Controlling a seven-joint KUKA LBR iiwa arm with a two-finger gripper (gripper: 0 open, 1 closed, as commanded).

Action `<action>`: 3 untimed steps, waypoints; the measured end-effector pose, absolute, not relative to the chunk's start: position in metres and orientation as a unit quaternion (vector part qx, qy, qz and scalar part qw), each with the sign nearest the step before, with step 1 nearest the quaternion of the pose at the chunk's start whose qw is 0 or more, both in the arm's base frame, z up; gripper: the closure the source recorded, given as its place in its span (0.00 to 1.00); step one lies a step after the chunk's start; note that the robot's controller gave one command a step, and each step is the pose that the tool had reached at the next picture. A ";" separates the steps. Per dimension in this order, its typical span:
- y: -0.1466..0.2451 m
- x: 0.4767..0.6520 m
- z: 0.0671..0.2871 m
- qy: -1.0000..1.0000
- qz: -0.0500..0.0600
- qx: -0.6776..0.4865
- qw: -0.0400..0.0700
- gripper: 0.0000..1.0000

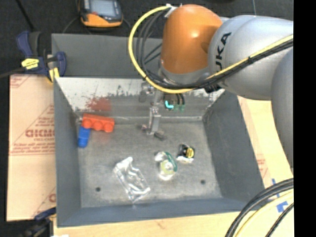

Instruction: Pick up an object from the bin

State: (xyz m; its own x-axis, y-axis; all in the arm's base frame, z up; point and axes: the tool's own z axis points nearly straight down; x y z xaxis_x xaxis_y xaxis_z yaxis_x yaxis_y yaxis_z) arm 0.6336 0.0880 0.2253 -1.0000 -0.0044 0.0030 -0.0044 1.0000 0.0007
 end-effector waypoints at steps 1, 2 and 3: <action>0.067 0.589 0.067 -0.989 0.001 0.148 0.001 0.00; 0.100 0.534 0.070 -0.989 0.000 0.149 0.000 0.00; 0.099 0.539 0.072 -0.989 0.000 0.147 -0.007 1.00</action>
Offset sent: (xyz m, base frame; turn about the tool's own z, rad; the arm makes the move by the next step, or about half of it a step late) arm -0.0434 -0.0196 -0.1553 -0.2946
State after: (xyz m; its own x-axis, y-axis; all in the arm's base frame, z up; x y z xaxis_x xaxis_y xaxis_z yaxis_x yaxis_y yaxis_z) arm 0.5393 0.0995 0.0722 -0.9568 -0.2903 -0.0148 -0.2904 0.9569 -0.0012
